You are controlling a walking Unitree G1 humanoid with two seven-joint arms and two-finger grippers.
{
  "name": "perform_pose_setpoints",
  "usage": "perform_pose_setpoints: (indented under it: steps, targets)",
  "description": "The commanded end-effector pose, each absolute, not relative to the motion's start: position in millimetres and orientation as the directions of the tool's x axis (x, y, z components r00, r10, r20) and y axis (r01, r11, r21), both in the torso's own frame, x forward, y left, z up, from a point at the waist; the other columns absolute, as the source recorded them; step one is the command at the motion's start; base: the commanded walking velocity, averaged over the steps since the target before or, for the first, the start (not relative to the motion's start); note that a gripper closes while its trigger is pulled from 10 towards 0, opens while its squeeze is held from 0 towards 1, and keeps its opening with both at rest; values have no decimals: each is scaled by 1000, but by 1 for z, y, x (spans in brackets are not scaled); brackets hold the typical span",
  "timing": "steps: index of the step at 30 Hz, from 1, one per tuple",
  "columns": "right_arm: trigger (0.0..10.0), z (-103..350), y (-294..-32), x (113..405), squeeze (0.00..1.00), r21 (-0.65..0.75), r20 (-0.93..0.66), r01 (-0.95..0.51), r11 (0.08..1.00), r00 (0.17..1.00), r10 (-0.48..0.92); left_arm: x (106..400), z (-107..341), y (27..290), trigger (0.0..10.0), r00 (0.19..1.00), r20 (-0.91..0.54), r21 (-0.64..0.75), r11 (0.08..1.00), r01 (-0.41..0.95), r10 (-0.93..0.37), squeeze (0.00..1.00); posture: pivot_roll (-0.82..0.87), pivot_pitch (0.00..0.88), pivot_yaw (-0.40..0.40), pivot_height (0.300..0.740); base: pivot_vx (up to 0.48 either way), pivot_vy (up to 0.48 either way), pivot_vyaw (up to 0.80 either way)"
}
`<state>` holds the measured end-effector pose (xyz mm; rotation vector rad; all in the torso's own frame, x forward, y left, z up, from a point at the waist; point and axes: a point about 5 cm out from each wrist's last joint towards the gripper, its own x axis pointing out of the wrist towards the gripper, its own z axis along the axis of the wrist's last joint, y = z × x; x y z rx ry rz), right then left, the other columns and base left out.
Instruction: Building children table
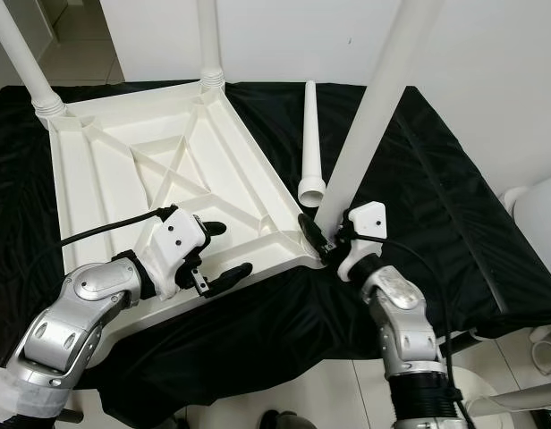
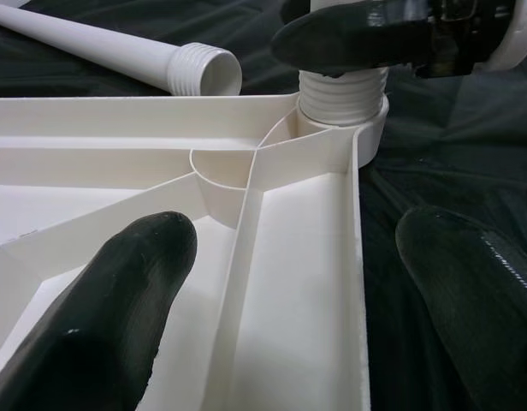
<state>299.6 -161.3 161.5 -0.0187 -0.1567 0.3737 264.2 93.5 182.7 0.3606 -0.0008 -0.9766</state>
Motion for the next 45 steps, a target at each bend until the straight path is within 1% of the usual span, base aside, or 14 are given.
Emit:
perform_pose_setpoints:
  steps: [1,3,5,7,9,11,15,25,26,38,39,40,41,45]
  targets:
    - [10000,153,-157,299,0,-25,97,-346,938,933,346,264,180,95,10000,598,-166,301,537,788,-784,0,122,141,-27,740,0,0,0]
    - [10000,151,-150,298,0,6,74,-274,962,959,273,264,181,95,10000,597,-165,301,537,788,-785,0,123,144,-30,740,0,0,0]
    - [10000,151,-150,298,0,6,74,-274,962,959,273,264,181,95,10000,597,-165,301,537,788,-785,0,123,144,-30,740,0,0,0]
    - [10000,150,-142,298,0,50,56,-139,989,989,137,263,180,96,10000,601,-166,301,540,786,-782,0,128,145,-34,740,0,0,0]
    - [10000,150,-139,297,0,67,49,-83,994,996,80,263,180,96,10000,603,-167,300,542,785,-780,0,128,145,-34,740,0,0,0]
    - [10000,150,-139,297,0,67,49,-83,994,996,80,263,180,96,10000,603,-167,300,542,785,-780,0,128,145,-34,740,0,0,0]
    - [10000,151,-119,290,0,136,42,67,988,996,-73,261,179,95,10000,606,-163,298,546,783,-779,0,135,142,-50,740,0,0,0]
    - [10000,153,-115,286,0,151,28,86,985,995,-92,261,179,95,10000,603,-164,299,543,785,-781,0,131,139,-49,740,0,0,0]
    - [10000,154,-116,286,1000,159,35,87,983,995,-94,262,179,95,10000,603,-164,300,543,785,-781,0,131,135,-46,740,0,0,0]
    - [10000,162,-120,286,976,175,106,5,985,994,-24,263,180,94,10000,601,-162,303,540,785,-782,0,130,130,-45,740,0,0,0]
    - [10000,163,-121,286,267,172,108,-3,985,994,-16,263,180,94,10000,602,-162,304,541,785,-782,0,130,130,-45,740,0,0,0]
    - [10000,163,-121,286,267,172,108,-3,985,994,-16,263,180,94,10000,602,-162,304,541,785,-782,0,130,130,-45,740,0,0,0]
    - [10000,163,-122,287,0,165,108,-16,986,994,-2,263,180,95,10000,602,-163,305,541,784,-782,0,130,129,-45,740,0,0,0]
    - [10000,163,-124,288,0,143,119,-54,988,992,37,263,180,95,10000,605,-161,305,543,782,-780,0,132,127,-46,740,0,0,0]
